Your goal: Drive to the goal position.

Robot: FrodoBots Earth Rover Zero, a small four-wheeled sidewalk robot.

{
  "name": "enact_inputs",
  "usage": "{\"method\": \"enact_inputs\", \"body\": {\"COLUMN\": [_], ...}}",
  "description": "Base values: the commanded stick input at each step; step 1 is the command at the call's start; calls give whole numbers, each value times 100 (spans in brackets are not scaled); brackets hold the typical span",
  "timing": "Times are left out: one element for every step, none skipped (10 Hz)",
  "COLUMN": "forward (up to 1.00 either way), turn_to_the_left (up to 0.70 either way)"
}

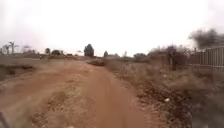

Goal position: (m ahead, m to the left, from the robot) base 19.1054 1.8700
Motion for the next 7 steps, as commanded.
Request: {"method": "enact_inputs", "body": {"forward": [50, 50, 50, 50, 50, 50, 50], "turn_to_the_left": [0, 0, 0, 0, 0, 0, 0]}}
